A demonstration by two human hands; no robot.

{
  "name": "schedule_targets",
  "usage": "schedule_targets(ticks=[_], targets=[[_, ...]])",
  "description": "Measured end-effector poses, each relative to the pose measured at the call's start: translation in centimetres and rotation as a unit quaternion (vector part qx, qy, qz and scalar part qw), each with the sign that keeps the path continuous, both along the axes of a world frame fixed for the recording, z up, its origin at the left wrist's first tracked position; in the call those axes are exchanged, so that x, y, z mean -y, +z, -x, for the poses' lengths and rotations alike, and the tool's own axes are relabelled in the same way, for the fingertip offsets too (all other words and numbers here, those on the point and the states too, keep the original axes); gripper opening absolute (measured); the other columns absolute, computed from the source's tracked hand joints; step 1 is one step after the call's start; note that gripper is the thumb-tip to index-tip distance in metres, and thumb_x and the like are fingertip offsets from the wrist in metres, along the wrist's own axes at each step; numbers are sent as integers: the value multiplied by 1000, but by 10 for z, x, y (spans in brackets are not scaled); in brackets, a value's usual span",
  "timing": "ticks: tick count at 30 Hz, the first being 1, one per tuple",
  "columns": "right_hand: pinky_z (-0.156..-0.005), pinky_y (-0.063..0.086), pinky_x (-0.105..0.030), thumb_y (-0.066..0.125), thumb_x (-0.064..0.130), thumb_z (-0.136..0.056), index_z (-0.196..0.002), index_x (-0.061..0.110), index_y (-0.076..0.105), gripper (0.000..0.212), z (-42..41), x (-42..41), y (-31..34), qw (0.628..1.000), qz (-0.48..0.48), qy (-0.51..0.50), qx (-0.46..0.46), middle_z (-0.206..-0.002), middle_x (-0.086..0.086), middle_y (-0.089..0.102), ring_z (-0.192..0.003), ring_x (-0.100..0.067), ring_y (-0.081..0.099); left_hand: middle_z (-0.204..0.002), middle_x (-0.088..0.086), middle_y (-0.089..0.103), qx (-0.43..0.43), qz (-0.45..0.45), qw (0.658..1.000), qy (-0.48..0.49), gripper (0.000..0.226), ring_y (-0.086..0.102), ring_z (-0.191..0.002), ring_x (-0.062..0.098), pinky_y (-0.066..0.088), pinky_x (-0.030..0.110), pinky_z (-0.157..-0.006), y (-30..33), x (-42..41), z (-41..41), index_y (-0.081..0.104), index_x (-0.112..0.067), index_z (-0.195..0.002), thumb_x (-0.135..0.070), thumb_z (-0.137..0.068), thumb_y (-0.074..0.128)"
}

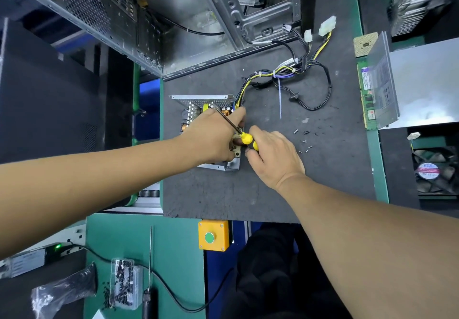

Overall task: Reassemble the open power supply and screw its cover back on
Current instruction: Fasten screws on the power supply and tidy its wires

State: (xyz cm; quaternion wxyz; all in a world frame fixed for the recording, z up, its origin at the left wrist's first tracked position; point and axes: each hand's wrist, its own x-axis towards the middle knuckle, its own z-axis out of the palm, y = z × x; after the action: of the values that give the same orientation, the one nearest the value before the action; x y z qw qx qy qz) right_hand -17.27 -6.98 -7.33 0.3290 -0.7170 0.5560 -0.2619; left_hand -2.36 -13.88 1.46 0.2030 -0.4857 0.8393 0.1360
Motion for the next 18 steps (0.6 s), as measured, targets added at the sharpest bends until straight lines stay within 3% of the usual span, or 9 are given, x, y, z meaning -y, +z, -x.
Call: schedule_targets(ticks=[5, 10, 12, 18], targets=[[-57, 25, -33, 52, 22, -88, -85, 39, 9, 47, 1, 0, 0, 1000, 7, -1, -1, -69, 8, 40, -67, -25, 39, -65, -7, 54, -19, -74, 996, 35, 59, 49, -66, 25, 40, 33, -62, 1, 7, -1, 43, -20, -109, -23, -64, 81], [-57, 26, -33, 56, 21, -89, -85, 40, 8, 52, 1, 0, 0, 1000, 7, -4, 8, -70, 8, 41, -67, -25, 38, -77, -1, 56, 33, -4, 999, 5, 53, 44, -72, 26, 23, 33, -64, 0, 1, 3, 40, -20, -107, -25, -69, 77], [-57, 26, -33, 57, 21, -89, -85, 40, 8, 53, 1, 0, 1, 1000, 11, -5, 11, -71, 8, 41, -66, -24, 38, -82, 1, 58, 62, 21, 998, -10, 52, 44, -73, 26, 23, 32, -67, -2, -2, 6, 40, -20, -110, -25, -72, 75], [-57, 26, -32, 58, 21, -89, -86, 40, 11, 50, 1, 0, 1, 1000, 14, -4, 12, -72, 8, 41, -67, -24, 37, -68, -6, 43, 129, 39, 990, -31, 45, 42, -63, 22, 14, 31, -53, -2, 2, 17, 43, -21, -111, -24, -77, 72]])
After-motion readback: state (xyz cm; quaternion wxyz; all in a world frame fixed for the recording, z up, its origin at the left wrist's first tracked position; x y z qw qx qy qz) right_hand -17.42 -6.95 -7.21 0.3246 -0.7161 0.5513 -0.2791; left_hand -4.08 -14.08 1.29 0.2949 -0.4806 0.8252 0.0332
